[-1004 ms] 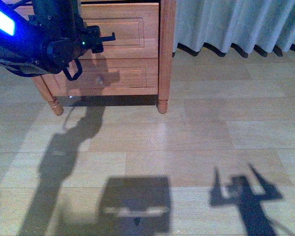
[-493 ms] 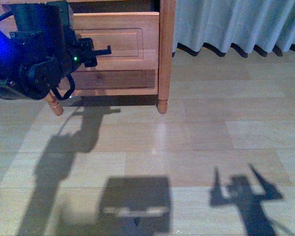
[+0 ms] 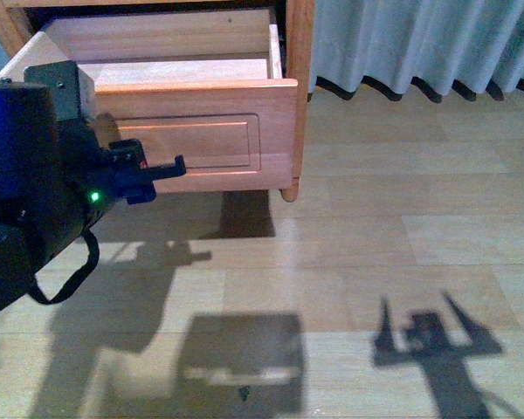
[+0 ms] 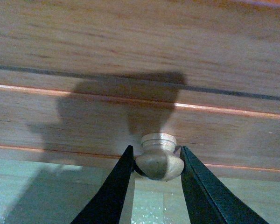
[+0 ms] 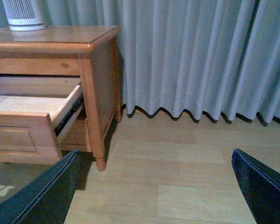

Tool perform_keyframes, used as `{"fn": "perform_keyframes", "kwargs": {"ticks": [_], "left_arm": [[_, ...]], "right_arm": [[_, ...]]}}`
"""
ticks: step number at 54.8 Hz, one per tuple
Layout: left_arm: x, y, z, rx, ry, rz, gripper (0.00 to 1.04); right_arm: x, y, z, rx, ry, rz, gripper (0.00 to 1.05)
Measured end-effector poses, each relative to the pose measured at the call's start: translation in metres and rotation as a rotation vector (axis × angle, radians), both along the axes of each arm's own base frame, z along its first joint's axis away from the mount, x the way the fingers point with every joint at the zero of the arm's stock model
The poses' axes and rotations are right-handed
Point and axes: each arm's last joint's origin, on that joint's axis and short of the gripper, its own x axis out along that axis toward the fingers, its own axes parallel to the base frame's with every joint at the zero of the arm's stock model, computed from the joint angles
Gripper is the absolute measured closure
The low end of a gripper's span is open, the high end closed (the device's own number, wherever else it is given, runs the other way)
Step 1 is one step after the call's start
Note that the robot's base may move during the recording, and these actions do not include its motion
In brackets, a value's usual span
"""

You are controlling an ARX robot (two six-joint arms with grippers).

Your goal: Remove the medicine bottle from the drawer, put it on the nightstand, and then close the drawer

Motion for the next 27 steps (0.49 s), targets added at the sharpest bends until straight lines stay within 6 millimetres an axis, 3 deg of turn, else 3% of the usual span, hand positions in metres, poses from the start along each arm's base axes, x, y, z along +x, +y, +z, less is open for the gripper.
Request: {"fn": "perform_keyframes", "kwargs": {"ticks": [16,27], "left_arm": [[-0.059,-0.003,0.008,-0.077,0.104,-0.135,0.35],[-0.103,0.024,0.031,-0.143,0.19,-0.116,0.05]], "right_arm": [[0.0,0.0,0.0,0.0,0.0,0.0,0.07],[0.0,0.0,0.0,0.0,0.0,0.0,0.07]]}}
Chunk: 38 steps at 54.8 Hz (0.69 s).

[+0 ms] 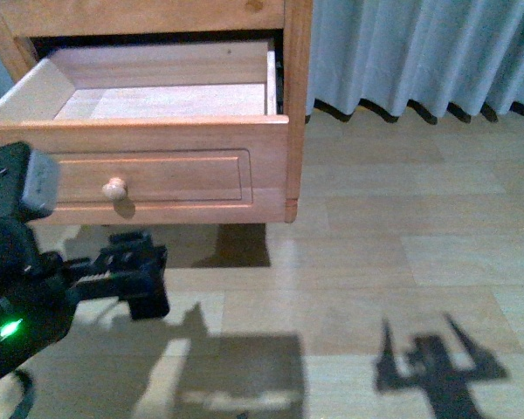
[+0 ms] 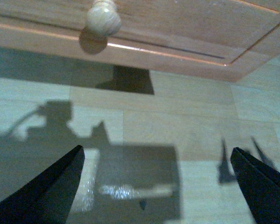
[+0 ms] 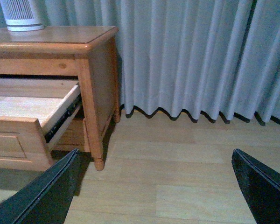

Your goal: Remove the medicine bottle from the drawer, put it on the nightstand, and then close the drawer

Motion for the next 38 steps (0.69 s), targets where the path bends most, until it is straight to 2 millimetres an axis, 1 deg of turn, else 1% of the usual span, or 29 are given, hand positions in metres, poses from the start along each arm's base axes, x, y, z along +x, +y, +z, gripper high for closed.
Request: {"fn": "perform_keyframes", "kwargs": {"ticks": [5,8,9,11,12,13,15,16,17,19,22,24,25,30,31,37,38], "left_arm": [[-0.016,0.013,0.019,-0.03,0.006,0.001,0.07],[-0.025,0.024,0.04,-0.073,-0.024,0.011,0.06],[-0.027,0.026,0.043,-0.083,-0.019,0.013,0.06],[-0.032,0.032,0.058,-0.107,-0.042,0.015,0.06],[-0.035,0.035,0.065,-0.099,-0.074,0.03,0.07],[-0.037,0.036,0.067,-0.083,-0.106,0.044,0.09],[-0.046,0.043,0.079,-0.015,-0.29,0.122,0.15],[-0.049,0.045,0.082,0.002,-0.336,0.138,0.17],[-0.056,0.05,0.085,0.041,-0.409,0.159,0.21],[-0.069,0.06,0.087,0.101,-0.485,0.188,0.28],[-0.085,0.069,0.087,0.169,-0.542,0.238,0.39],[-0.09,0.07,0.089,0.193,-0.567,0.236,0.46],[-0.091,0.07,0.089,0.194,-0.569,0.234,0.47],[-0.097,0.07,0.092,0.224,-0.596,0.221,0.65],[-0.097,0.07,0.092,0.226,-0.598,0.221,0.67],[-0.102,0.07,0.094,0.239,-0.607,0.216,0.89],[-0.102,0.07,0.094,0.238,-0.607,0.215,0.9]], "right_arm": [[0.0,0.0,0.0,0.0,0.0,0.0,0.07],[0.0,0.0,0.0,0.0,0.0,0.0,0.07],[0.0,0.0,0.0,0.0,0.0,0.0,0.07],[0.0,0.0,0.0,0.0,0.0,0.0,0.07],[0.0,0.0,0.0,0.0,0.0,0.0,0.07],[0.0,0.0,0.0,0.0,0.0,0.0,0.07],[0.0,0.0,0.0,0.0,0.0,0.0,0.07],[0.0,0.0,0.0,0.0,0.0,0.0,0.07],[0.0,0.0,0.0,0.0,0.0,0.0,0.07],[0.0,0.0,0.0,0.0,0.0,0.0,0.07],[0.0,0.0,0.0,0.0,0.0,0.0,0.07],[0.0,0.0,0.0,0.0,0.0,0.0,0.07],[0.0,0.0,0.0,0.0,0.0,0.001,0.07],[0.0,0.0,0.0,0.0,0.0,-0.001,0.07],[0.0,0.0,0.0,0.0,0.0,-0.001,0.07],[0.0,0.0,0.0,0.0,0.0,-0.004,0.07],[0.0,0.0,0.0,0.0,0.0,-0.004,0.07]]}}
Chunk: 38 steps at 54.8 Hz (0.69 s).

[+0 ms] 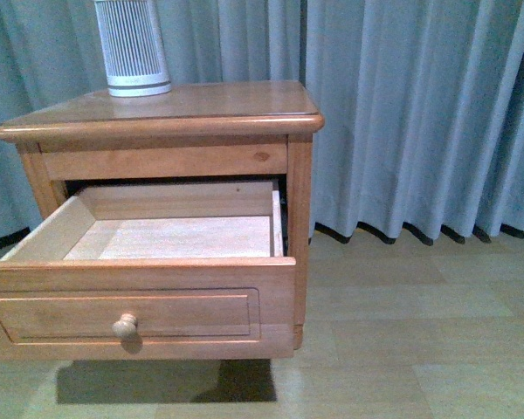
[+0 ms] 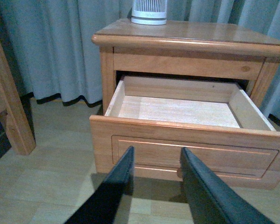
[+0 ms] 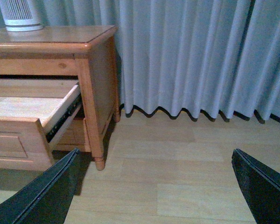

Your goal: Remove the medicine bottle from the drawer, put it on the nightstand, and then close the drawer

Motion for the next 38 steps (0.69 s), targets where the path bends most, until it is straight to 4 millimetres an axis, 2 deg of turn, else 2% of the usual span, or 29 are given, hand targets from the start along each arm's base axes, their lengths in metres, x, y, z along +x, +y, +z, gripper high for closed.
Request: {"fn": "perform_keyframes", "kwargs": {"ticks": [2,3,38], "left_arm": [[-0.002,0.0,0.001,0.003,-0.002,0.001,1.0],[-0.003,0.0,0.001,0.002,-0.003,0.0,1.02],[-0.02,0.0,0.002,0.007,-0.009,0.011,1.01]], "right_arm": [[0.0,0.0,0.0,0.0,0.0,0.0,0.07],[0.0,0.0,0.0,0.0,0.0,0.0,0.07],[0.0,0.0,0.0,0.0,-0.001,0.011,0.07]]}}
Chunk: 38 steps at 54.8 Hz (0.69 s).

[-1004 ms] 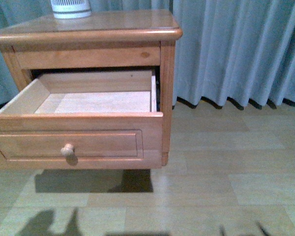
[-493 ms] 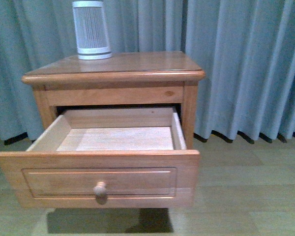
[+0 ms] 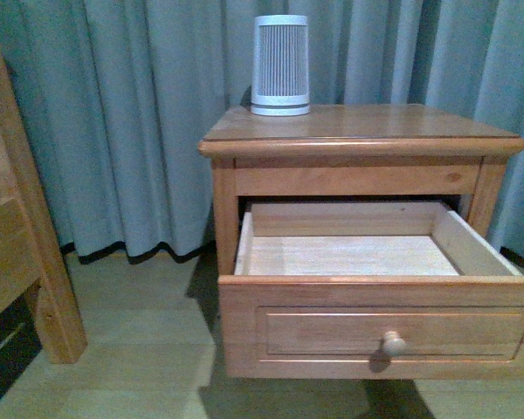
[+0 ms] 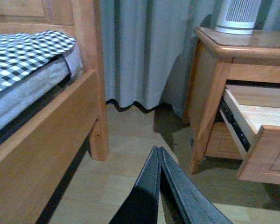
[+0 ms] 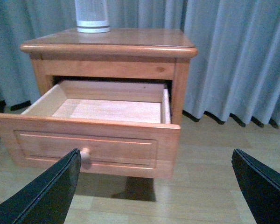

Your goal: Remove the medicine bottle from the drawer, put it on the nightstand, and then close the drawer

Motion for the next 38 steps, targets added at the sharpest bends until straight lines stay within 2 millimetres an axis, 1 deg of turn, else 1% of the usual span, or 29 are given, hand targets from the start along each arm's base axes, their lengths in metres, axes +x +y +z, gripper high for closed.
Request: {"fn": "perform_keyframes", "kwargs": {"ticks": [9,10,12,14,17,20,23,24,25,27,32,33,34,38], "left_arm": [[-0.004,0.0,0.0,0.0,0.001,-0.003,1.01],[-0.005,0.0,-0.002,0.0,0.015,-0.004,1.01],[-0.009,0.0,-0.005,0.0,0.035,-0.005,1.01],[-0.012,0.0,-0.004,0.0,0.017,-0.007,1.01],[-0.013,0.0,-0.003,0.0,0.009,-0.006,1.01],[-0.013,0.0,-0.003,0.0,0.007,-0.006,1.01],[-0.013,0.0,-0.003,0.0,0.006,-0.006,1.01],[-0.014,0.0,-0.003,0.0,0.005,-0.006,1.01],[-0.014,0.0,-0.003,0.0,0.005,-0.006,1.01],[-0.014,0.0,-0.003,0.0,0.004,-0.006,1.01],[-0.014,0.0,-0.003,0.0,0.004,-0.006,1.01],[-0.014,0.0,-0.003,0.0,0.004,-0.006,1.01],[-0.014,0.0,-0.003,0.0,0.004,-0.006,1.01],[-0.014,0.0,-0.003,0.0,0.004,-0.006,1.01]], "right_arm": [[0.0,0.0,0.0,0.0,0.0,-0.005,0.07],[0.0,0.0,-0.001,0.009,0.015,0.013,0.07],[0.001,-0.001,0.0,0.051,0.107,0.097,0.07],[0.009,-0.002,0.01,0.103,0.188,0.182,0.07],[0.023,-0.003,0.031,0.124,0.207,0.224,0.07],[0.047,-0.005,0.062,0.116,0.191,0.23,0.07],[0.074,-0.005,0.089,0.098,0.195,0.213,0.07],[0.084,-0.005,0.096,0.088,0.198,0.208,0.07],[0.089,-0.005,0.1,0.082,0.2,0.208,0.07],[0.11,-0.003,0.11,0.066,0.217,0.203,0.07],[0.163,0.006,0.123,0.036,0.306,0.199,0.07],[0.173,0.008,0.124,0.035,0.331,0.197,0.07],[0.178,0.008,0.124,0.035,0.344,0.196,0.07],[0.221,0.016,0.123,0.031,0.452,0.176,0.07]]}}
